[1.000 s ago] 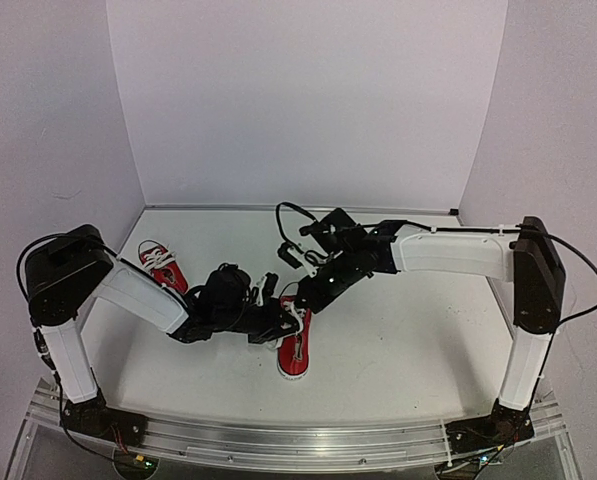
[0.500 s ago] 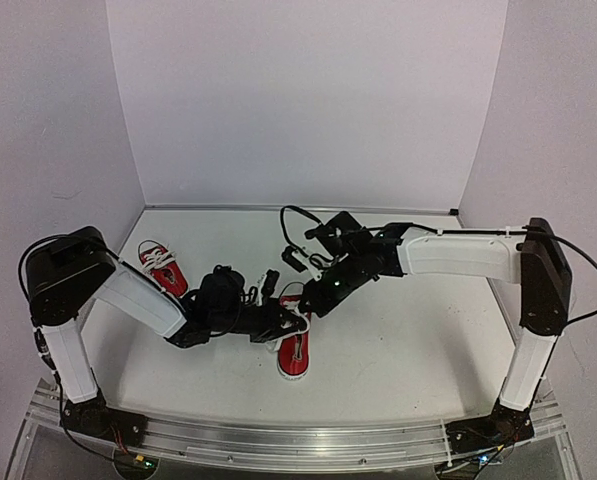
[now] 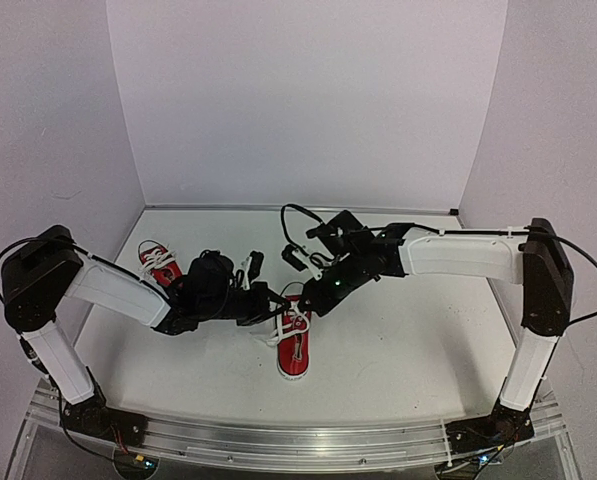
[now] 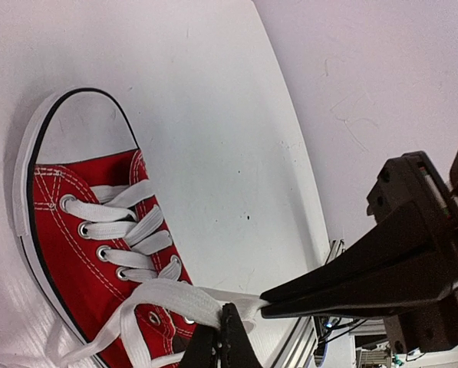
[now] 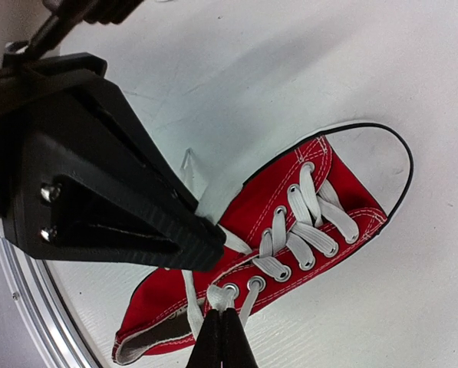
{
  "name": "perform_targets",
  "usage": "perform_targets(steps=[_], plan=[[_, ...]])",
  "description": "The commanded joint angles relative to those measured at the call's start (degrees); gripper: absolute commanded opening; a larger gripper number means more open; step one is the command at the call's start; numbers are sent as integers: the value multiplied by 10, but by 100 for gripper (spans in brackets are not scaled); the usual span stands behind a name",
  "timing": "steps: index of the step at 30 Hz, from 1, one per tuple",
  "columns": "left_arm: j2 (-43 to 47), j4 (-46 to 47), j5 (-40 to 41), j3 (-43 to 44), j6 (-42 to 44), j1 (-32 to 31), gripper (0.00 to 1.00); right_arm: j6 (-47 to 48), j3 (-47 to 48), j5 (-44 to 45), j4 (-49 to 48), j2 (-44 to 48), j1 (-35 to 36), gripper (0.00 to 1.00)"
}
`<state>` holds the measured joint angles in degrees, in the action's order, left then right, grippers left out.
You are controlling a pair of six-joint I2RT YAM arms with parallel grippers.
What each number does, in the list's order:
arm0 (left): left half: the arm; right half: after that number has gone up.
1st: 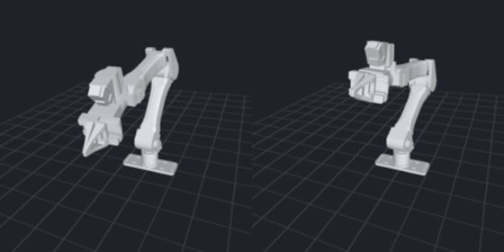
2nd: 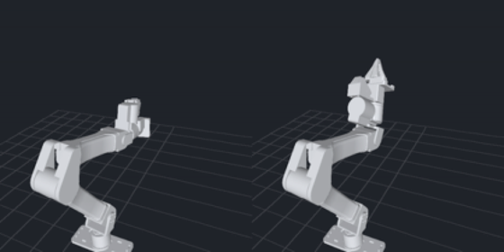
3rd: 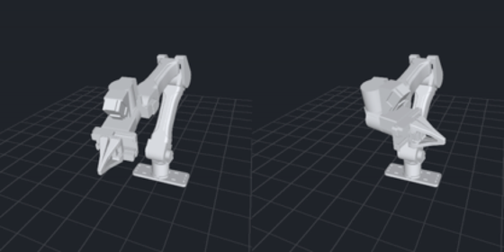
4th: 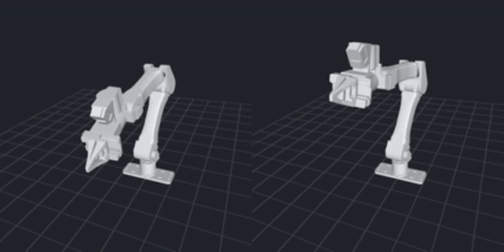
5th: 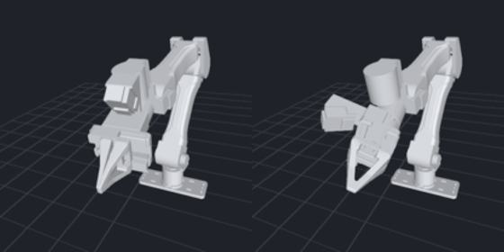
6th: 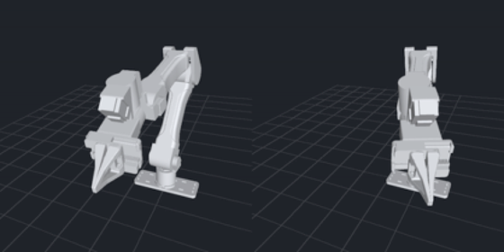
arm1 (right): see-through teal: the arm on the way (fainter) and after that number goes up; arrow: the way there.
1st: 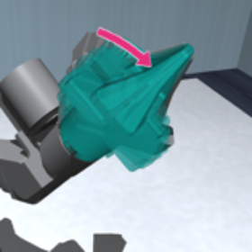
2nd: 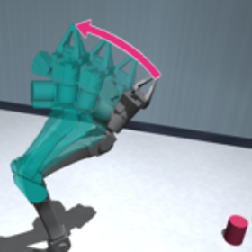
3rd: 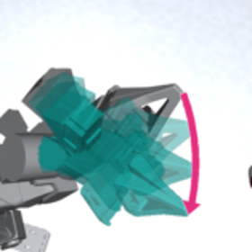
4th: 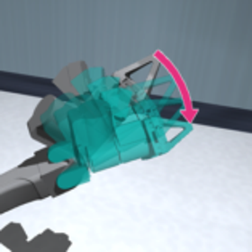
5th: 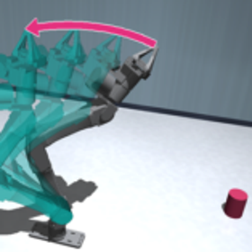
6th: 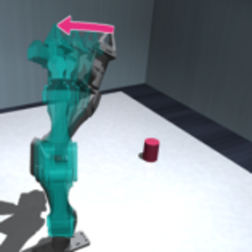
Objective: Tie the shoes
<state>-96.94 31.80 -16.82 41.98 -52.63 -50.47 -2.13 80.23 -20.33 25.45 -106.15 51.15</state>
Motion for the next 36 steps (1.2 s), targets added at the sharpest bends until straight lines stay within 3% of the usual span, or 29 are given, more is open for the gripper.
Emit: perform_targets(steps=[1,10,19,36], plan=[[-7,9,-28,4,25,-10,0,5,3,4,-17,28,-3,0],[-67,43,-61,32,16,-20,0,-1,4,2,-23,27,-3,0],[-122,136,-65,39,-28,-20,0,-4,-2,-7,-27,29,-3,0],[-145,230,-77,35,-52,-25,0,-17,2,-3,-32,22,-3,4]])
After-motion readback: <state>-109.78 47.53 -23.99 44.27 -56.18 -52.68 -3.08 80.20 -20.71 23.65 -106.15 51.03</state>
